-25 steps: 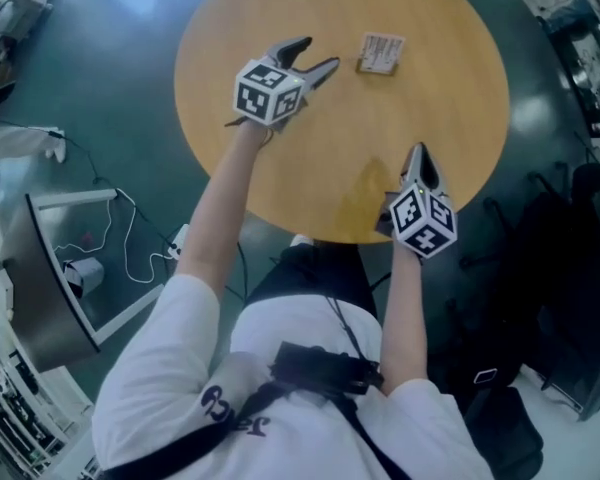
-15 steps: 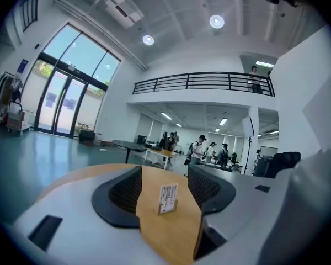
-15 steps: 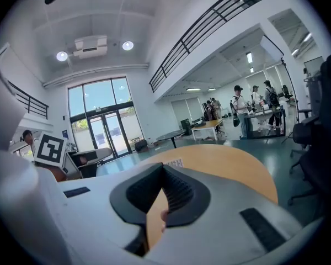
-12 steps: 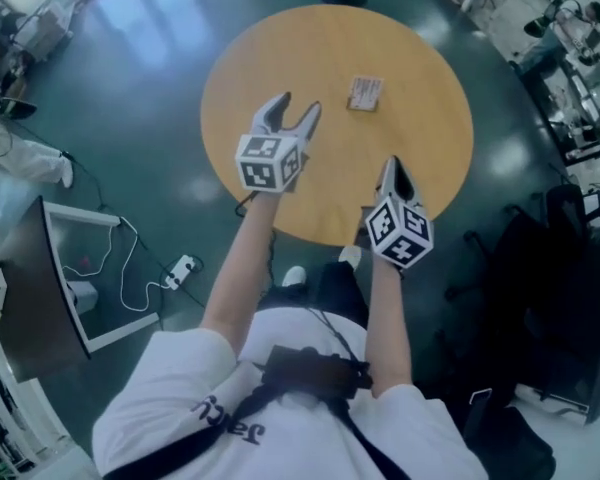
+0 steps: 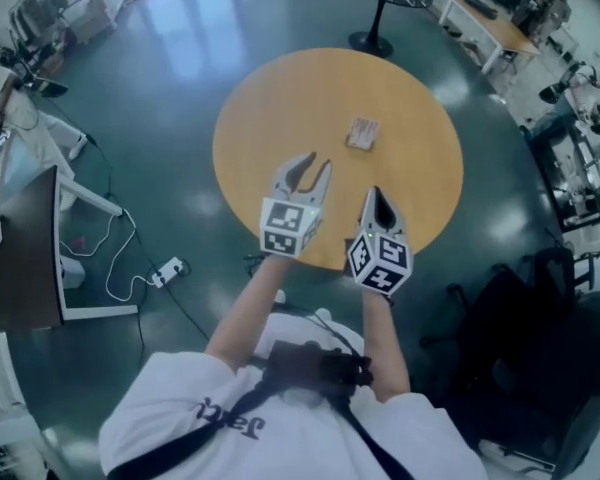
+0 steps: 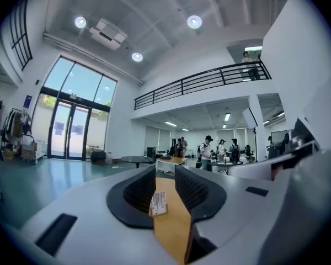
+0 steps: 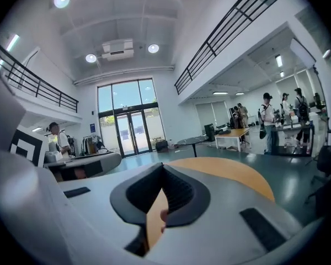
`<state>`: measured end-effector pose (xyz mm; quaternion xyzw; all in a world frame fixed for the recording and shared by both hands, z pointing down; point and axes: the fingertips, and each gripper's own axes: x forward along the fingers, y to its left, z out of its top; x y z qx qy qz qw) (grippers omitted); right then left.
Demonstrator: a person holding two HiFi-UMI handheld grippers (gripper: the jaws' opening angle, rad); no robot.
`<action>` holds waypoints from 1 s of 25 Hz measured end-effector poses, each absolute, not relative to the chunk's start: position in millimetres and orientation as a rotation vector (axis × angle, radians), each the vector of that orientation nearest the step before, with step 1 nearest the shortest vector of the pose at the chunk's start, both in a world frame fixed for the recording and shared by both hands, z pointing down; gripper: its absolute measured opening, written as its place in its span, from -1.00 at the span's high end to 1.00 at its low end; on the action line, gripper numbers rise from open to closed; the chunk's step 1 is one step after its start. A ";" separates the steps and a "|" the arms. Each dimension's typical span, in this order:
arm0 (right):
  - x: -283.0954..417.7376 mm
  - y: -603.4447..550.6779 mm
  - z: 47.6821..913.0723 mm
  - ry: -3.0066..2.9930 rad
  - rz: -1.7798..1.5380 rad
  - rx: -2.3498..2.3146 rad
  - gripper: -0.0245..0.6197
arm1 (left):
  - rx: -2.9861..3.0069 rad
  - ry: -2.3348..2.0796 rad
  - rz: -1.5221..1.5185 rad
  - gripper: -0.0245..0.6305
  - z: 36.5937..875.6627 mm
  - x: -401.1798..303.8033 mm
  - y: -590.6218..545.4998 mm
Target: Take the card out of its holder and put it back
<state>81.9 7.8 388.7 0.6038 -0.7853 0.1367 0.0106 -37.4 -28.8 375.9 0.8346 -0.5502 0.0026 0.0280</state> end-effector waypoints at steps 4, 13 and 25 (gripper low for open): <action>83.4 13.8 380.1 -2.498 0.374 1.827 0.87 | 2.543 -1.743 -0.029 0.70 369.5 -29.8 -13.5; 93.9 28.0 378.7 -2.506 0.333 1.790 0.88 | 2.533 -1.788 0.001 0.89 367.5 -18.2 13.4; 91.0 41.1 380.0 -2.524 0.259 1.732 0.88 | 2.538 -1.783 0.007 0.89 375.0 0.1 30.8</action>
